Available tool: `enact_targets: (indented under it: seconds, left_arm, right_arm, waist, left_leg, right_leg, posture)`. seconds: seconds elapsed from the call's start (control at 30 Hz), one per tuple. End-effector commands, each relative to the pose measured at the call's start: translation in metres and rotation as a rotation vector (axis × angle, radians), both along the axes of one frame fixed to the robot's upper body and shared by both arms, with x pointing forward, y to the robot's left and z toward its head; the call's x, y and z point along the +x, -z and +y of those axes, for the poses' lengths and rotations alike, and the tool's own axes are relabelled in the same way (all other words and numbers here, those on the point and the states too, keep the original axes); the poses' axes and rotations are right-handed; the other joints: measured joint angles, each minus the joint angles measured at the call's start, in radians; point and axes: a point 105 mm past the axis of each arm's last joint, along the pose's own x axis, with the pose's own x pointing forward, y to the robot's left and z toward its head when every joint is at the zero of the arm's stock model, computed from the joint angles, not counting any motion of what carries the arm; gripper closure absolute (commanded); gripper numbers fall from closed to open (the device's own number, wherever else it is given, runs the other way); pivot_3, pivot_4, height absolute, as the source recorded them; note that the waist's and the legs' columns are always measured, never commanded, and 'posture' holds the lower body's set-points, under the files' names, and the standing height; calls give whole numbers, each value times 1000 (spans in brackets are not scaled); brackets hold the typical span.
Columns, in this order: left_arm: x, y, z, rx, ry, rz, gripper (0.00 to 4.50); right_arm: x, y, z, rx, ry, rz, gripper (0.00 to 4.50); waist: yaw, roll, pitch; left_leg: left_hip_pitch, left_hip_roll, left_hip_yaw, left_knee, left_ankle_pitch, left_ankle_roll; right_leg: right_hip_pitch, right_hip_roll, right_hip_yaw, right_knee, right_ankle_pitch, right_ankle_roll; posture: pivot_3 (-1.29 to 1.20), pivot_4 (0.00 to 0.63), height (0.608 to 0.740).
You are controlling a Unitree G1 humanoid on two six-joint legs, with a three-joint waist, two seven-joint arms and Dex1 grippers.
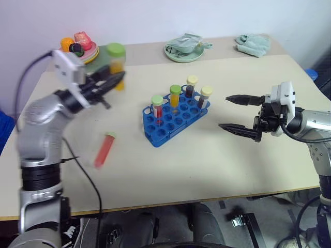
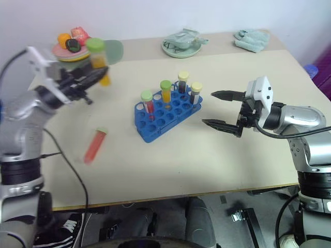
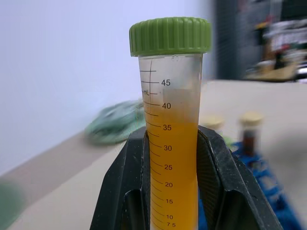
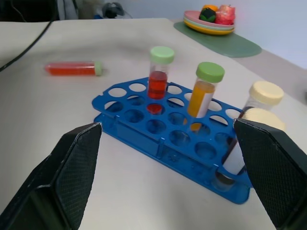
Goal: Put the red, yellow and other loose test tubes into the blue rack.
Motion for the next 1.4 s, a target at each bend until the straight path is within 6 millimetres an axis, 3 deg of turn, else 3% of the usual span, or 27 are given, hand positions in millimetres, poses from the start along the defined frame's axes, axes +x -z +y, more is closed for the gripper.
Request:
enact_targets:
  seconds: [0.03, 0.17, 0.33, 0.67, 0.83, 1.4]
  left_arm:
    - [-6, -15, -28, 10, 27, -133, 3803]
    - [-3, -5, -54, 8, -17, -176, 3803]
    - [3, 11, -69, 8, -77, -160, 3803]
    - [-1, 55, -116, 26, 46, -82, 3803]
    - [4, 63, -118, 17, 11, -60, 3803]
    - [20, 79, -151, -14, 44, -63, 3803]
  right_arm:
    - [-3, -14, -12, -2, 60, -73, 0]
    - [-7, -11, -20, -4, 97, -69, 0]
    - [-10, -10, -25, -2, 117, -65, 0]
    - [-5, -11, -28, 0, 134, -71, 0]
    - [-6, -10, -29, -12, 138, -72, 0]
    - [-7, -12, -29, -7, 145, -61, 0]
  waist:
    - [5, 0, 0]
    - [6, 0, 0]
    - [6, 0, 0]
    - [9, 0, 0]
    - [9, 0, 0]
    - [11, 0, 0]
  left_leg:
    - [0, 0, 0, 0, 0, 0]
    - [0, 0, 0, 0, 0, 0]
    - [1, 0, 1, 0, 0, 0]
    - [8, 0, 1, -1, 0, 1]
    - [8, 1, 1, -1, 0, 1]
    - [8, 1, 1, -1, 0, 1]
  right_leg:
    - [0, 0, 0, 0, 0, 0]
    - [0, 0, 0, -1, 0, 0]
    - [1, 0, 1, -1, 0, 0]
    - [9, 0, 1, -5, 0, 0]
    - [9, 1, 1, -5, 0, 0]
    - [9, 1, 1, -5, 1, 1]
  posture:
    - [0, 150, 740]
    - [0, 150, 740]
    - [0, 150, 740]
    - [0, 150, 740]
    - [0, 150, 740]
    - [0, 150, 740]
